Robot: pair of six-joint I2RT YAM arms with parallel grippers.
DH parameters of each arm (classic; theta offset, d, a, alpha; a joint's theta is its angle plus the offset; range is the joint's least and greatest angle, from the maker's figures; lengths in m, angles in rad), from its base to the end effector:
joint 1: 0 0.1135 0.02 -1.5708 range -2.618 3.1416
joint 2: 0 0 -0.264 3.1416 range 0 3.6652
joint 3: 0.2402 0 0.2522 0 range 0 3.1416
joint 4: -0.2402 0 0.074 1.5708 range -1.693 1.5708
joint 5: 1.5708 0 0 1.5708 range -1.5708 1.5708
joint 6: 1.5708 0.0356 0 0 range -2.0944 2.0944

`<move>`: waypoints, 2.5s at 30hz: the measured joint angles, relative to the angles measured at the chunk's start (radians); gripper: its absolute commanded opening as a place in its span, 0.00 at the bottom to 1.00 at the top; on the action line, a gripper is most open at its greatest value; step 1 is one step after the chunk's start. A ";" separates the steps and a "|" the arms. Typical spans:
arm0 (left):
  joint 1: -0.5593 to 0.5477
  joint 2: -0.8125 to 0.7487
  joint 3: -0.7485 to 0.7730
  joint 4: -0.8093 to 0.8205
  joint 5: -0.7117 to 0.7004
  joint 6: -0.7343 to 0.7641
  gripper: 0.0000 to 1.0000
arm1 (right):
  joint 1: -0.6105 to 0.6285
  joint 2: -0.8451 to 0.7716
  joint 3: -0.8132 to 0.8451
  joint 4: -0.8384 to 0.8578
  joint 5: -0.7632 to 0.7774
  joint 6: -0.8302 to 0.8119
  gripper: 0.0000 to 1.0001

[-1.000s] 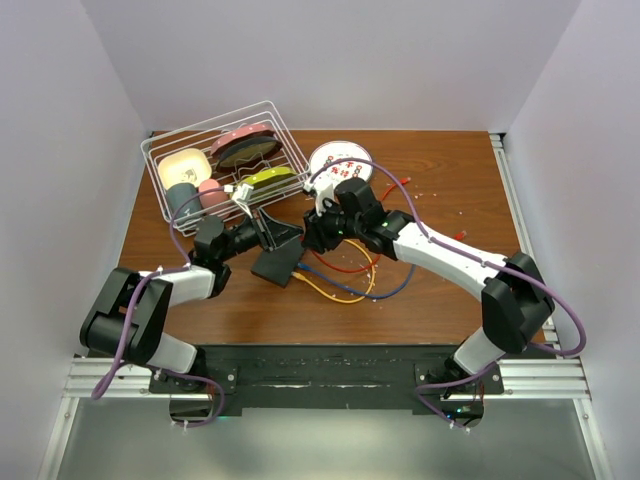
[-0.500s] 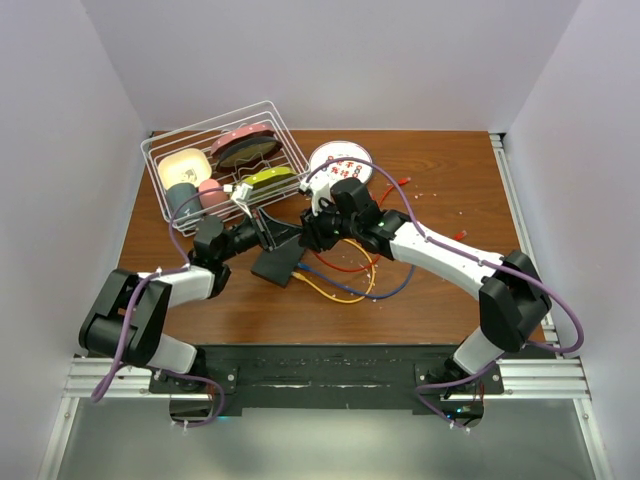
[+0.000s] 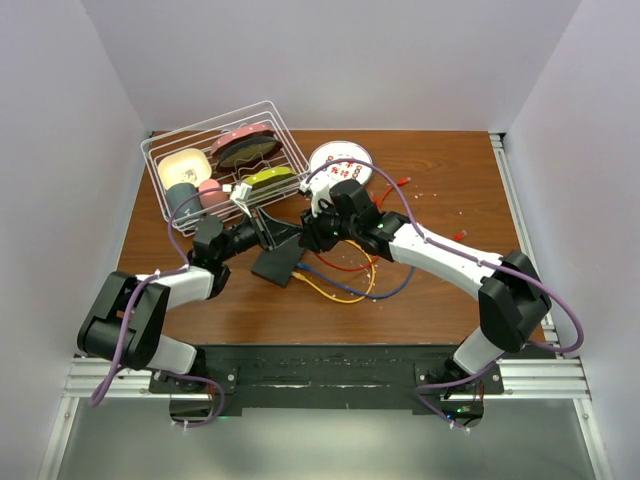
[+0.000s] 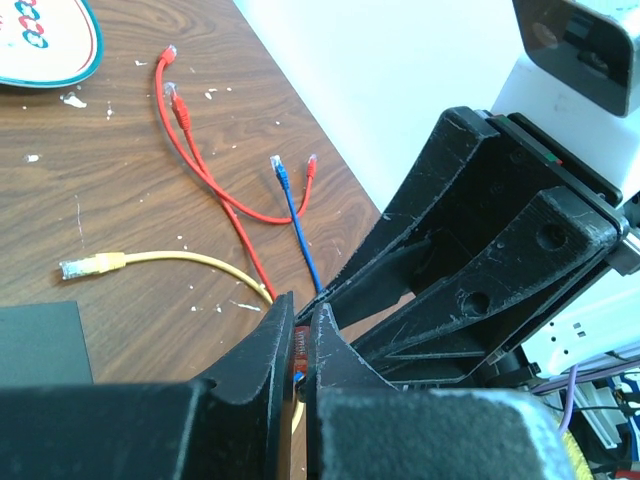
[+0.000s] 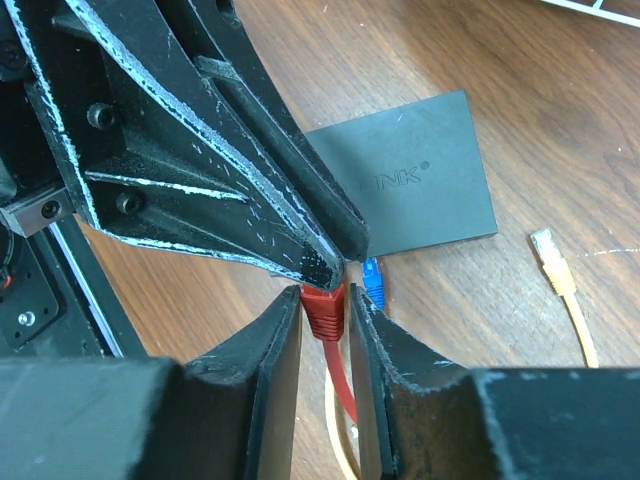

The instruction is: Insert the plug into the switch port

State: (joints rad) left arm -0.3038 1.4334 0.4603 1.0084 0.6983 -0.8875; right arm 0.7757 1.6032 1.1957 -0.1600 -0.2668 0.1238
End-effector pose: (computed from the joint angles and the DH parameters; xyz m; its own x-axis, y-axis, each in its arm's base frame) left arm 0.2532 -0.1034 0.2099 -0.6319 -0.4244 -0.6486 0.5579 0.3319 -0.7607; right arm 0.2566 0.2648 0.2771 -0.4838 -0.3077 -0.8193 -0.7804 0.5754 0.2448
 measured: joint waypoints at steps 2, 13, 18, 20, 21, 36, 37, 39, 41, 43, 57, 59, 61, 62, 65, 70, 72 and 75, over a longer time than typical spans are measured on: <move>0.000 -0.002 0.000 -0.006 -0.003 0.001 0.00 | 0.003 0.000 -0.002 0.002 0.006 0.003 0.26; -0.005 -0.033 0.000 -0.036 -0.027 0.010 0.00 | 0.005 -0.016 -0.010 0.013 0.023 0.011 0.28; -0.005 -0.039 0.000 -0.052 -0.042 0.010 0.00 | 0.005 -0.016 -0.015 0.018 0.039 0.016 0.31; -0.005 -0.040 0.000 -0.057 -0.049 0.011 0.00 | 0.005 -0.016 -0.019 0.019 0.047 0.019 0.32; -0.005 -0.040 0.000 -0.060 -0.052 0.011 0.00 | 0.005 -0.016 -0.022 0.021 0.050 0.021 0.32; -0.005 -0.042 0.000 -0.065 -0.078 0.011 0.02 | 0.019 -0.037 -0.063 0.072 0.097 0.058 0.00; -0.005 -0.042 0.000 -0.065 -0.079 0.011 0.07 | 0.021 -0.037 -0.063 0.073 0.101 0.059 0.00; -0.005 -0.042 0.000 -0.067 -0.081 0.011 0.37 | 0.021 -0.037 -0.063 0.072 0.107 0.059 0.00; -0.005 -0.043 0.000 -0.072 -0.086 0.023 0.53 | 0.023 -0.037 -0.063 0.071 0.114 0.058 0.00; 0.000 -0.048 -0.002 -0.094 -0.088 0.023 0.73 | 0.019 -0.040 -0.067 0.070 0.148 0.051 0.00; 0.059 -0.192 0.048 -0.519 -0.351 0.254 0.95 | 0.000 -0.025 -0.075 0.029 0.193 -0.021 0.00; 0.060 -0.190 0.063 -0.579 -0.410 0.290 0.95 | 0.000 0.000 -0.072 0.021 0.188 -0.035 0.00; 0.061 -0.179 0.072 -0.623 -0.460 0.320 0.94 | 0.000 0.035 -0.068 0.011 0.179 -0.047 0.00; 0.061 -0.166 0.077 -0.639 -0.480 0.333 0.94 | 0.000 0.063 -0.064 0.006 0.171 -0.055 0.00; 0.061 -0.106 0.088 -0.658 -0.512 0.356 0.94 | 0.000 0.130 -0.050 -0.013 0.165 -0.068 0.00; 0.061 0.008 0.092 -0.659 -0.526 0.365 0.93 | 0.000 0.221 -0.019 -0.038 0.166 -0.089 0.00; 0.061 0.039 0.092 -0.655 -0.525 0.371 0.92 | 0.000 0.242 -0.011 -0.046 0.166 -0.092 0.00; 0.061 0.074 0.095 -0.643 -0.519 0.377 0.91 | 0.001 0.259 -0.005 -0.053 0.166 -0.108 0.00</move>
State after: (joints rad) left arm -0.2424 1.5070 0.5556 0.3656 0.1795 -0.5110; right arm 0.7765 1.8626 1.1912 -0.2134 -0.1013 0.0162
